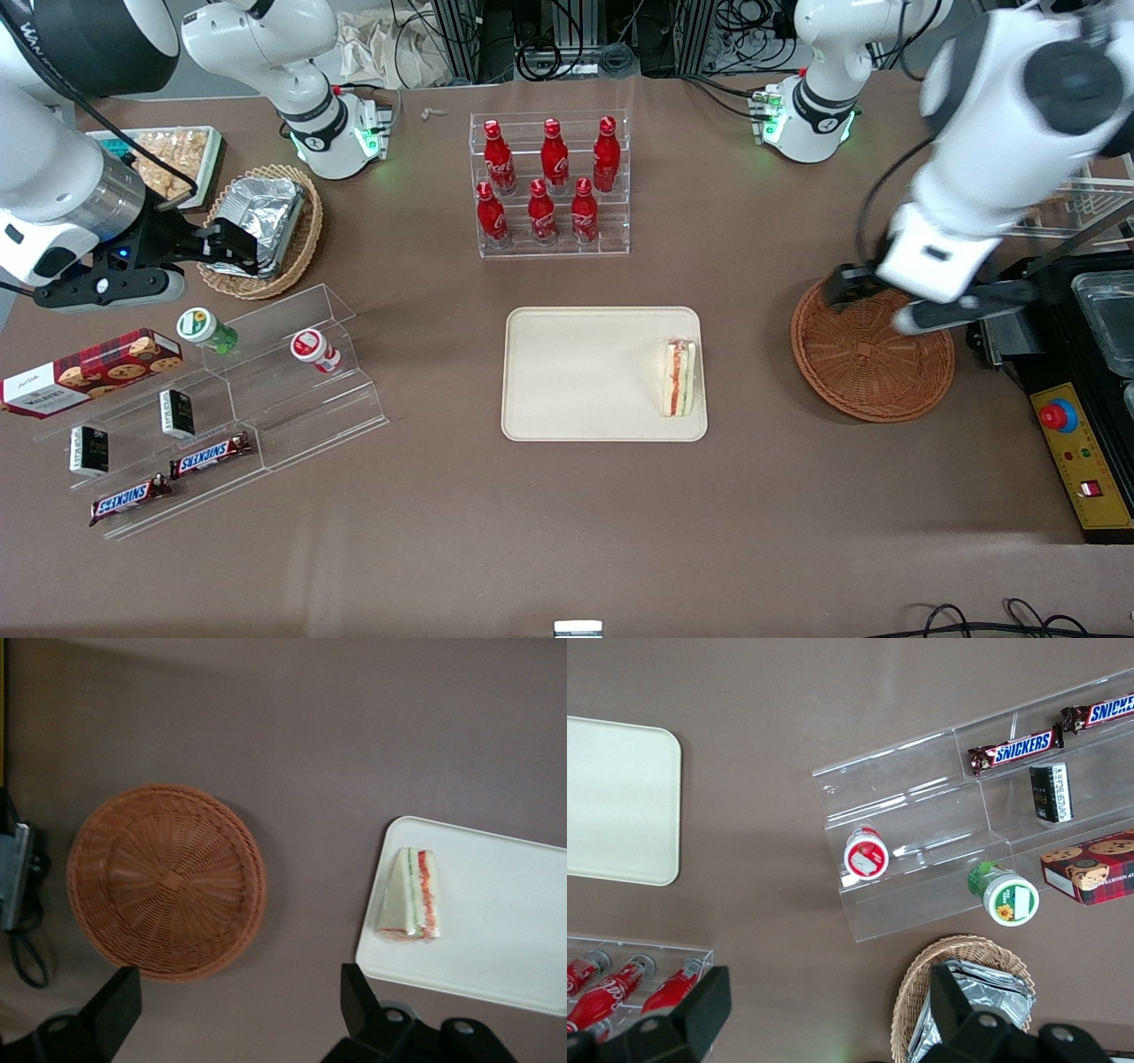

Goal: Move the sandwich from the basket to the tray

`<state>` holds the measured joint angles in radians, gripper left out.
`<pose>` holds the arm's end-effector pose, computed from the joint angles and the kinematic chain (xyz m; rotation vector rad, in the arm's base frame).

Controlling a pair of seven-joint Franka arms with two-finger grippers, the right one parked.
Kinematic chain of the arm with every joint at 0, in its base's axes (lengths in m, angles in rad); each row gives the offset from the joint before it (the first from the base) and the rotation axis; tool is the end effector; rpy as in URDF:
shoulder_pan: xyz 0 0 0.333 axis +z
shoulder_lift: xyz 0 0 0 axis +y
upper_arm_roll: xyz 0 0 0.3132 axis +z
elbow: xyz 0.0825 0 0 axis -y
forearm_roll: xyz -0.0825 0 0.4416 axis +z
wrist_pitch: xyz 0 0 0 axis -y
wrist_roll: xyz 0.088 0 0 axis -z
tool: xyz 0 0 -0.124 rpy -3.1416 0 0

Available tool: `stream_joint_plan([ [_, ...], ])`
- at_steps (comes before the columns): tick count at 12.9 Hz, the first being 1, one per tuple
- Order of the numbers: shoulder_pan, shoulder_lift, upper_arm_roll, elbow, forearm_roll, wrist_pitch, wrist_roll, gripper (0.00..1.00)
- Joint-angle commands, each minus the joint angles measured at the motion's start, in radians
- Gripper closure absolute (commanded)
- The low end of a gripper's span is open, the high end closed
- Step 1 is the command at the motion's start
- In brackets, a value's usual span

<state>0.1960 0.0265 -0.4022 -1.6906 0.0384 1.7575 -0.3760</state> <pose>0.6201 -0.1233 0.5422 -3.1160 -0.2558 -0.0761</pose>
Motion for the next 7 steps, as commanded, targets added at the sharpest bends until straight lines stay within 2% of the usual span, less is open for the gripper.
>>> stream_joint_plan([
  [1,0.147,-0.043,-0.010,-0.047,-0.058,0.008,0.251,0.00],
  [3,0.244,-0.019,-0.010,-0.047,-0.061,0.033,0.464,0.00],
  [5,0.304,0.044,-0.009,-0.003,-0.100,0.060,0.541,0.00],
  [7,0.324,0.116,-0.007,0.077,-0.054,0.054,0.601,0.00],
])
